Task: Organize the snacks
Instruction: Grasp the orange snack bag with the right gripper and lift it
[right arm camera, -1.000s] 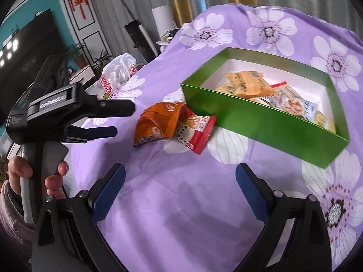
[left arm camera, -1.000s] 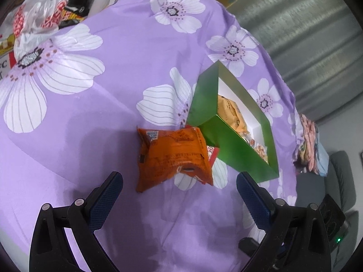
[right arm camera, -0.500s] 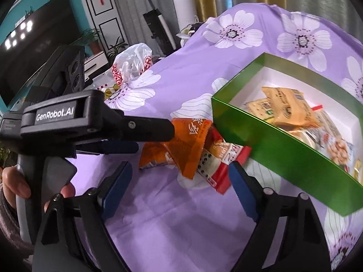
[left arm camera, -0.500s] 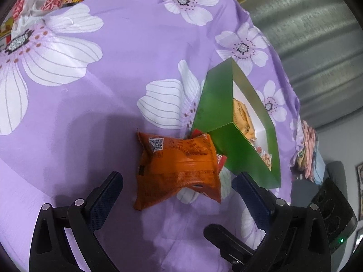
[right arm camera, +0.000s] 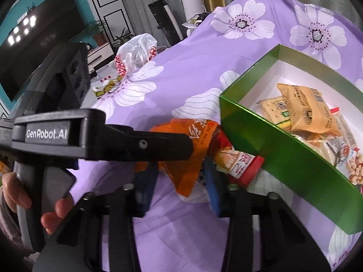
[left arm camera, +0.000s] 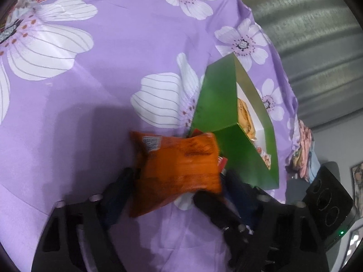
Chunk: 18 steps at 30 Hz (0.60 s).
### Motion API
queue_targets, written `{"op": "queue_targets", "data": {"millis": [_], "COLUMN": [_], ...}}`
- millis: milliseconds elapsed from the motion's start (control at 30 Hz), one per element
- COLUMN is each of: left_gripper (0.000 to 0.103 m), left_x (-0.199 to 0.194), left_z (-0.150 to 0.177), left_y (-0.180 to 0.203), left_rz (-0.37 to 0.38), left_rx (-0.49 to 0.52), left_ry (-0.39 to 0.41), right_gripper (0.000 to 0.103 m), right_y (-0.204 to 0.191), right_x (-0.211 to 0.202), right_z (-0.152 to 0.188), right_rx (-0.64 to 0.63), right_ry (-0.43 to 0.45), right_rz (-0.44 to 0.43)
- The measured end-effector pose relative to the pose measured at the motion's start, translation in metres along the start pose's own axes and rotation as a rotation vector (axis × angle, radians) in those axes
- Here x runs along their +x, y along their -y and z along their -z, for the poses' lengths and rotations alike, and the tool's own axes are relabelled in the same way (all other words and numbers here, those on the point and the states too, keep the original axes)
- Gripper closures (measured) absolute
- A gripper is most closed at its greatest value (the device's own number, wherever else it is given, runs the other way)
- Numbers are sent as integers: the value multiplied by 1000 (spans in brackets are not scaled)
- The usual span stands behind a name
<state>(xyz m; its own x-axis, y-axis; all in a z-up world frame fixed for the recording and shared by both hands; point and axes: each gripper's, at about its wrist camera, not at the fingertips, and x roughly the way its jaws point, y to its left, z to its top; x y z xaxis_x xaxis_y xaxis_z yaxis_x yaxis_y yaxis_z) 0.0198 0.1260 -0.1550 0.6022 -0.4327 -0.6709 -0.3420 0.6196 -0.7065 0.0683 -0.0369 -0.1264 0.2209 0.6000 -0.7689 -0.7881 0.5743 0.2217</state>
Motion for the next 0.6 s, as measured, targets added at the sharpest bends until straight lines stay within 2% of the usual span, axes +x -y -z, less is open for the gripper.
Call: {"op": "queue_targets", "data": {"millis": [33, 67, 267, 400, 600], "left_gripper": [30, 31, 38, 39, 39], "left_x": [0, 0, 2, -2, -18], "left_z": [0, 0, 4, 5, 10], "left_y": [-2, -2, 3, 4, 22], "left_rz": [15, 16, 25, 42, 24], "left_rx": [-10, -10, 18, 19, 81], "left_ry": [-3, -3, -9, -3, 32], "right_gripper": [73, 80, 84, 85, 86], "right_y": [1, 3, 1, 3, -4], "right_x": [-1, -1, 7, 4, -7], "right_z": [0, 0, 7, 7, 6], "right_rx": [0, 2, -17, -13, -24], "right_ry": [3, -2, -37, -18, 21], "right_rz": [-2, -5, 16, 17, 17]}}
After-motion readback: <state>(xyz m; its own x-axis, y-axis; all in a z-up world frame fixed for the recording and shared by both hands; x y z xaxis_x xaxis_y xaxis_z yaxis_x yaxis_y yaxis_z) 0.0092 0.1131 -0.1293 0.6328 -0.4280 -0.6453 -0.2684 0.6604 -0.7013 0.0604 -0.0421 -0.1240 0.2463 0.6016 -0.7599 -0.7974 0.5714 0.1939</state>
